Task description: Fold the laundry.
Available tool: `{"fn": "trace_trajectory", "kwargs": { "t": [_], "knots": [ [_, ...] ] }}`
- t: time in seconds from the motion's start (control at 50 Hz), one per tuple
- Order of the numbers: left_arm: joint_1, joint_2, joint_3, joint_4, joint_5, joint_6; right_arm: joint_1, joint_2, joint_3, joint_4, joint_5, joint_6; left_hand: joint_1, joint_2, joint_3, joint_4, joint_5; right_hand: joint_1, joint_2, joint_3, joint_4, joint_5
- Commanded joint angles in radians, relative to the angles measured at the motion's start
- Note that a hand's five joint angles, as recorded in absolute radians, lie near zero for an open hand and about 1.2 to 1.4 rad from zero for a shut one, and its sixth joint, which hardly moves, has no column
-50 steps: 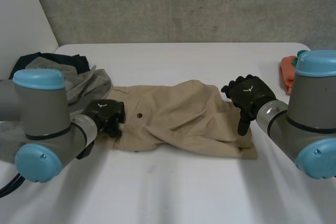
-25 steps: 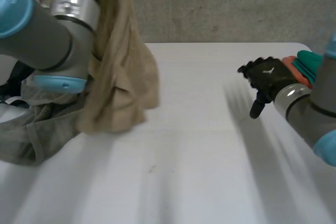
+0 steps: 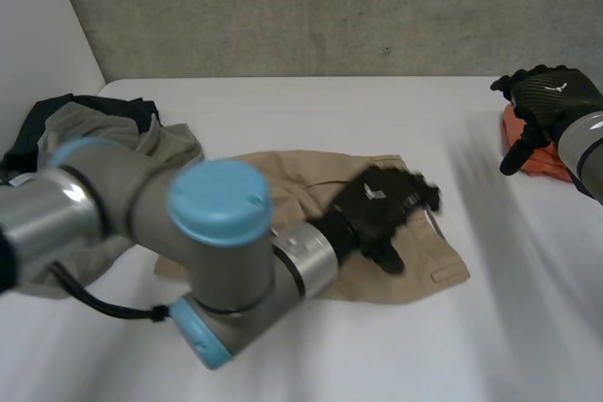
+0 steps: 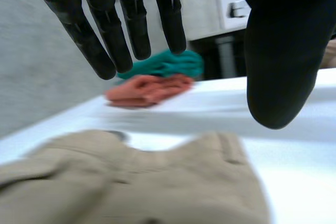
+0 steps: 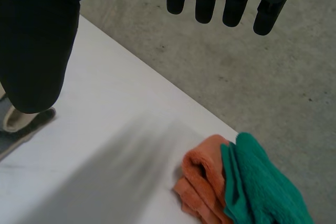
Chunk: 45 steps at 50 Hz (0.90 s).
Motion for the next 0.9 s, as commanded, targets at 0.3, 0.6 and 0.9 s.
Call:
{"fn": "trace_trajectory", "kwargs": {
  "t": [0.3,0.6,0.9],
  "knots": [
    [0.387,0.237,-0.153,-0.222,-0.341,0.149,0.298,0.402,-0.447,0.264,0.037,0.126,-0.027,-0.017,-0.024,-0.009,0.001,-0.047,-0.029,-0.033,-0.032,-0.044],
    [0.401,0.104,-0.181,-0.092,-0.329,0.179,0.324,0.628,-0.522,0.082,0.04,0.036,-0.077,-0.067,-0.074,-0.059,-0.049,1.09,1.108,1.104,1.104,1.092],
    [0.342,-0.223,0.16,-0.149,-0.395,0.389,0.32,0.204,-0.135,-0.09,-0.005,0.025,0.105,0.115,0.108,0.123,0.132,1.175,1.193,1.189,1.189,1.177]
  ]
}}
